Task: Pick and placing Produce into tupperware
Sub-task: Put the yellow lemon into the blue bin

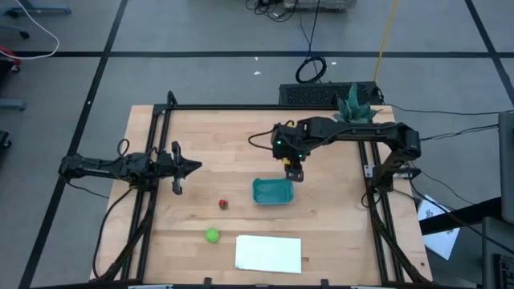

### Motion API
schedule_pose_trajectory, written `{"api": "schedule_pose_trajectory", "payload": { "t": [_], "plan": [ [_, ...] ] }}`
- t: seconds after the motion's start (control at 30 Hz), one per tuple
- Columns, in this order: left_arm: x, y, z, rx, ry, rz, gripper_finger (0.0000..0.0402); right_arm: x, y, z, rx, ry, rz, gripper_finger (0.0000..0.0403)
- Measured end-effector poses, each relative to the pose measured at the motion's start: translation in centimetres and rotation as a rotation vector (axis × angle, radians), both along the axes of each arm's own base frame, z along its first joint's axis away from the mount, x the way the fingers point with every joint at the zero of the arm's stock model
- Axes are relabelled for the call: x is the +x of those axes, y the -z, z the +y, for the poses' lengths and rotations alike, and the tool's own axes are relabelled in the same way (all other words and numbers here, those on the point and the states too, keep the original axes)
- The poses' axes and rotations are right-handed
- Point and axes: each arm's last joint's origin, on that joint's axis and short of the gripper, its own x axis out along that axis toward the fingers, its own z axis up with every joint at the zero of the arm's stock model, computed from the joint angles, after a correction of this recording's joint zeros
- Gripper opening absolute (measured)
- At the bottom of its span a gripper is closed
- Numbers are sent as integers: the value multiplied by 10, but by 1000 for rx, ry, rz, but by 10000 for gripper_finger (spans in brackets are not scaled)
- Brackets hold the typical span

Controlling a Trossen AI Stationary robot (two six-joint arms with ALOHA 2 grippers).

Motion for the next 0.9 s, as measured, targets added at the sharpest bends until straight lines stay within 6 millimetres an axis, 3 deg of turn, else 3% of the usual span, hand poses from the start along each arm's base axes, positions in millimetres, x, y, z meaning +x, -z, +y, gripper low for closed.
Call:
{"api": "schedule_pose_trajectory", "payload": {
  "t": [0.23, 0.4, 0.67, 0.9],
  "plan": [
    [0, 0, 0, -1, 1, 0, 26, 26, -14, 5, -11, -43, -37, 210],
    [0, 0, 0, -1, 10, 1, 26, 38, -9, 4, -12, -65, -9, 210],
    [0, 0, 0, -2, 10, 1, 26, 43, 11, 3, -5, -95, 99, 210],
    [0, 1, 0, -1, 10, 6, 26, 44, 11, 3, -6, -95, 92, 210]
  ]
}}
